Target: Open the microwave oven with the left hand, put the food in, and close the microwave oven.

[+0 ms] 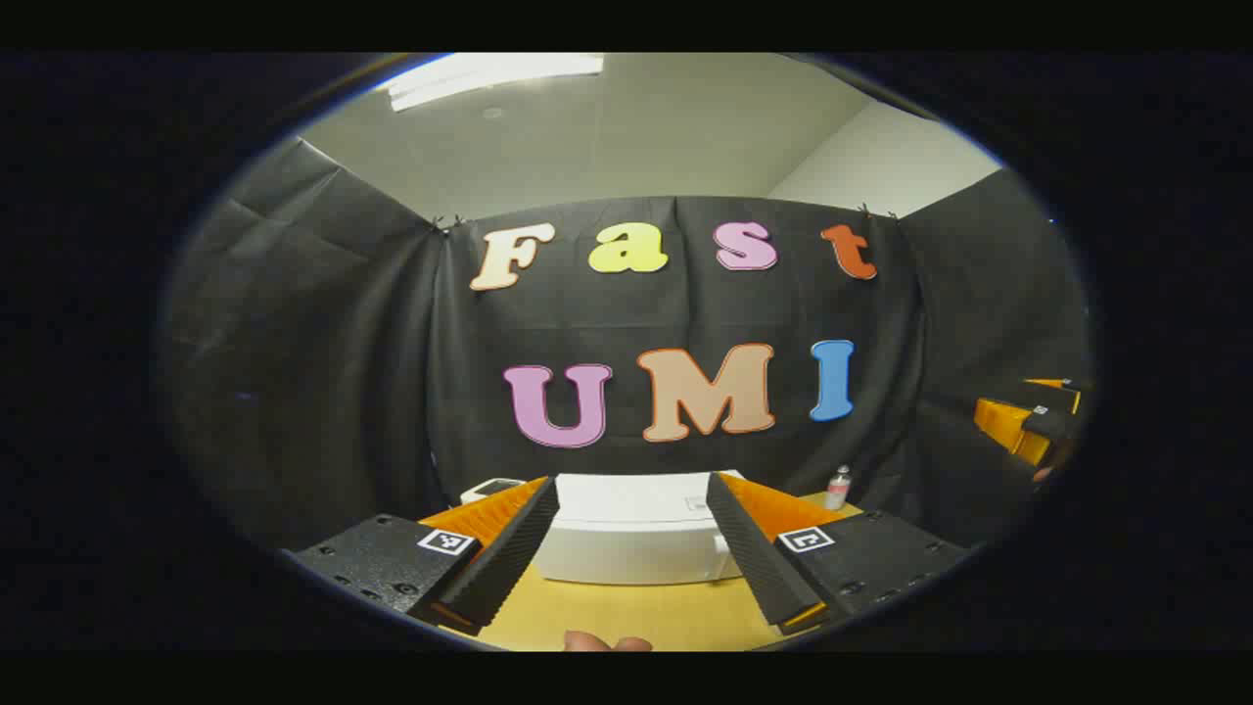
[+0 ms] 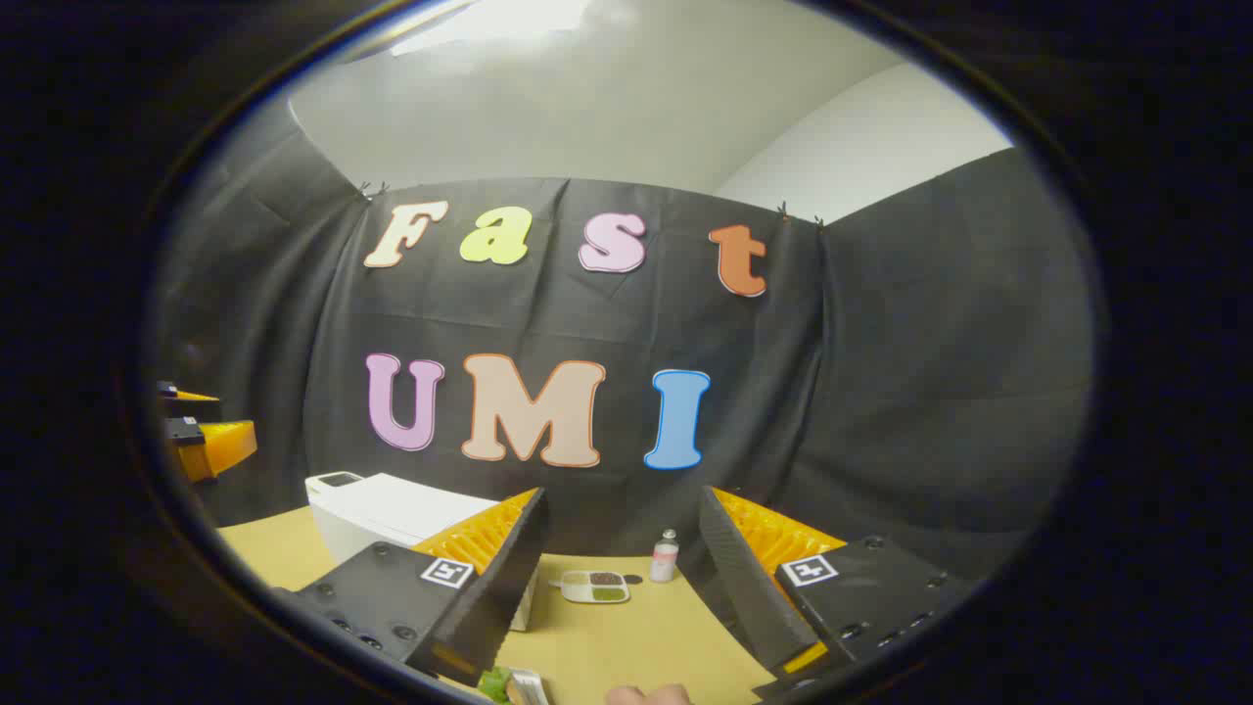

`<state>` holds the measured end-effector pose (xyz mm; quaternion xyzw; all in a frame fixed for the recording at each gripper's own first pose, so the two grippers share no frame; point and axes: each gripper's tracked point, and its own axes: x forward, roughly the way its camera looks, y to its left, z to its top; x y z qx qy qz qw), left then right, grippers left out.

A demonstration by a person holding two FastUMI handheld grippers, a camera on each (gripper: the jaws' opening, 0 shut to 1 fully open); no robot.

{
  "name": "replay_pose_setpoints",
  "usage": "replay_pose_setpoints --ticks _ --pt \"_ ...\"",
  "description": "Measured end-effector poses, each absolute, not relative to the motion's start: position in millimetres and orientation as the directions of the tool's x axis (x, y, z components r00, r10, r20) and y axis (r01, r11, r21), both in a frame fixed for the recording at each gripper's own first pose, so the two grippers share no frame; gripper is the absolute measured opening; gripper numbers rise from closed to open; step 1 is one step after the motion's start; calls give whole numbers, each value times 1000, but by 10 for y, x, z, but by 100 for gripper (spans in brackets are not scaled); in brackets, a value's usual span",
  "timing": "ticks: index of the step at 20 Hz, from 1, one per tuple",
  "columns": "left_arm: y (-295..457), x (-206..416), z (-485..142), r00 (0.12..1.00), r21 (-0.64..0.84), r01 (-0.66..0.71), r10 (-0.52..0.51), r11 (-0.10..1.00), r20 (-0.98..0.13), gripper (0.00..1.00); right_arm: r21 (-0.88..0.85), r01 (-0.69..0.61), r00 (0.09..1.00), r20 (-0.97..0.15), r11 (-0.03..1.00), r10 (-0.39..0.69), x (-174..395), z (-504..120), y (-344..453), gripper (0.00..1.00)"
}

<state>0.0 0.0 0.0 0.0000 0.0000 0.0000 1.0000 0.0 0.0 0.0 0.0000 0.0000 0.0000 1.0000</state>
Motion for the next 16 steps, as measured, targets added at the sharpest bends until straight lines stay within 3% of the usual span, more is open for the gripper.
replay_pose_setpoints --ticks 16 --pt "49 43 -110 998 10 -56 56 998 -30 97 -31 -17 1000 15 999 18 20 -3 -95 96"
